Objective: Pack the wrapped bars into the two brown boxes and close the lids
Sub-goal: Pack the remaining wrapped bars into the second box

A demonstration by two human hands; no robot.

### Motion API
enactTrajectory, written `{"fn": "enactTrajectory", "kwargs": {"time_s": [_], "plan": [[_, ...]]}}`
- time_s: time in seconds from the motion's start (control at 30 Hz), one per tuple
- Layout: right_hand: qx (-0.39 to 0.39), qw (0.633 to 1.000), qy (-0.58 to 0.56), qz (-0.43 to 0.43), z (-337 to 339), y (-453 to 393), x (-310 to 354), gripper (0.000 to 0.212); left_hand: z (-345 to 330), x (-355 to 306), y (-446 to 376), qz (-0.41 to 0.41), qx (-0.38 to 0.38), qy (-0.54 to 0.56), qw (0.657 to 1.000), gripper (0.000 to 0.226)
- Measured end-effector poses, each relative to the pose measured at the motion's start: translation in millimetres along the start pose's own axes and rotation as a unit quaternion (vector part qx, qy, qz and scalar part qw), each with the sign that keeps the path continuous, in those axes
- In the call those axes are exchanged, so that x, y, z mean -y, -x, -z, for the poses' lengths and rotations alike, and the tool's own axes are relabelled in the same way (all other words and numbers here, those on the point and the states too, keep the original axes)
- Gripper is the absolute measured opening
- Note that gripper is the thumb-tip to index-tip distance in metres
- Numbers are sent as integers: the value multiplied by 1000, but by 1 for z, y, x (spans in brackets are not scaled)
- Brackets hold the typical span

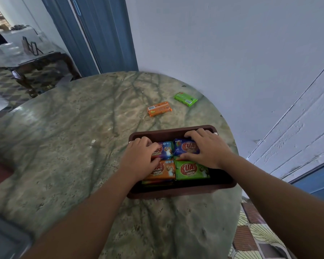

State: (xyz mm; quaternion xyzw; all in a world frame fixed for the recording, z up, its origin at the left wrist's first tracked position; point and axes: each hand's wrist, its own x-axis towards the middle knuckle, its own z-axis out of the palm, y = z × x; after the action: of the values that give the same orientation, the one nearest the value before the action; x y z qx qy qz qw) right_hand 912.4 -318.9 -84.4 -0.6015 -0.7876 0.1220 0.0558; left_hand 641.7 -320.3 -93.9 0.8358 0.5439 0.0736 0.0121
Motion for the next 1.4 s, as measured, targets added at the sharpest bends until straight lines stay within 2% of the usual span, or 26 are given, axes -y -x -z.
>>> {"fn": "enactTrajectory", "kwargs": {"time_s": [0.27,0.5,0.63,0.8,0.93,1.1,1.17,1.23,1.33,1.4], "plan": [[30,997,43,56,1,-2,-5,57,-1,0,0,-8,-7,-2,1000,44],[33,996,66,59,2,-2,-1,58,-2,1,0,-10,-4,-1,1000,44],[30,997,54,41,0,0,1,69,-3,1,1,-12,-19,11,1000,45],[34,997,47,52,7,9,5,96,-1,-2,5,-25,-69,81,994,51],[56,990,83,94,9,13,5,116,4,0,5,-42,-3,41,998,69],[55,988,101,104,5,12,3,118,2,-1,6,-25,-66,82,994,66],[34,991,87,97,4,12,4,108,-1,-3,6,-7,-91,78,993,62],[-39,997,19,58,4,11,4,90,-1,-3,3,35,-107,63,992,62],[-149,986,-58,-45,1,5,2,62,-1,2,-2,171,-110,80,976,67],[-162,978,-73,-111,-1,2,0,54,2,4,-4,266,-60,175,946,73]]}}
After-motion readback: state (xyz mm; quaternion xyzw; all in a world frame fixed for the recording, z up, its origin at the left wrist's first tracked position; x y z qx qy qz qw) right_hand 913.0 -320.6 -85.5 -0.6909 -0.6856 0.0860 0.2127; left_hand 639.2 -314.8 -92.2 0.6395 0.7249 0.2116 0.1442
